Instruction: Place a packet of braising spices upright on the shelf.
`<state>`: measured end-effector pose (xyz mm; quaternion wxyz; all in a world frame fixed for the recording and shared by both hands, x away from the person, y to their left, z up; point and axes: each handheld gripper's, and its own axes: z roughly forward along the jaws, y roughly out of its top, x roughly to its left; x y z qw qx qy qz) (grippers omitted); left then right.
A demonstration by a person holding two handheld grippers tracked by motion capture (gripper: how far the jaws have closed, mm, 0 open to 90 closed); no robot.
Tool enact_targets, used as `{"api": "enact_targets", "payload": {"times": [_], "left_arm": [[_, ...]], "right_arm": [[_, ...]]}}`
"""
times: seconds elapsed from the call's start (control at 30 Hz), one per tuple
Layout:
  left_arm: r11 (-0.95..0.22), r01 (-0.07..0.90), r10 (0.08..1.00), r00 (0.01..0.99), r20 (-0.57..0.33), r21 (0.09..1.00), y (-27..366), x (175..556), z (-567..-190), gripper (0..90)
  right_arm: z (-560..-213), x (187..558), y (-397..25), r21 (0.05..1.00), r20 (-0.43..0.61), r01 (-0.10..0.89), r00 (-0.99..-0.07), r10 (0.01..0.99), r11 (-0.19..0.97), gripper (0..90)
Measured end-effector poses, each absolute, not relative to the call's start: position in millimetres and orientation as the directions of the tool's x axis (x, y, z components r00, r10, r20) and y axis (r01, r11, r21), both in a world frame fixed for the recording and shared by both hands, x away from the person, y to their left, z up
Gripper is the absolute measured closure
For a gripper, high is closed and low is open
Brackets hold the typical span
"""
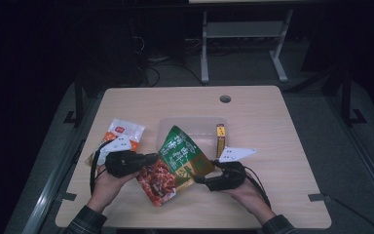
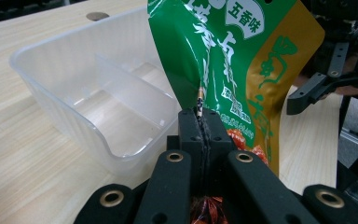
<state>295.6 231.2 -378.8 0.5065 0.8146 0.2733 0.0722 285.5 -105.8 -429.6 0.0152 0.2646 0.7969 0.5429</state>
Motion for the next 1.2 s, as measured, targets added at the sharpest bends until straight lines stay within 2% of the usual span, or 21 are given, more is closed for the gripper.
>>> {"api": "enact_targets", "payload": {"times": [0.23,0.47,0.53,0.7,1.03,1.13,1.2], "left_arm": [[-0.306,0.369,0.524,0.835,-0.169,0.878,233,293,-376,89.5],[-0.301,0.371,0.534,0.829,-0.167,0.879,238,292,-376,89.4],[-0.296,0.371,0.534,0.829,-0.169,0.88,238,291,-377,89.4],[-0.297,0.363,0.519,0.838,-0.169,0.883,236,289,-379,89.0],[-0.327,0.365,0.486,0.856,-0.176,0.872,236,284,-385,87.0],[-0.343,0.368,0.488,0.856,-0.171,0.864,235,284,-386,84.1],[-0.367,0.364,0.493,0.856,-0.153,0.856,234,284,-387,78.9]], "right_arm": [[-432,293,-87,0.884,0.316,0.42,-0.861,0.397,0.206,53.4],[-433,294,-73,0.889,0.319,0.411,-0.873,0.368,0.204,79.8],[-432,294,-74,0.889,0.32,0.41,-0.875,0.363,0.206,83.8],[-426,296,-80,0.887,0.317,0.407,-0.881,0.352,0.22,88.3],[-407,296,-85,0.88,0.276,0.37,-0.909,0.312,0.298,89.1],[-403,296,-85,0.877,0.254,0.351,-0.918,0.305,0.327,89.4],[-400,296,-86,0.871,0.252,0.352,-0.919,0.302,0.344,89.4]]}}
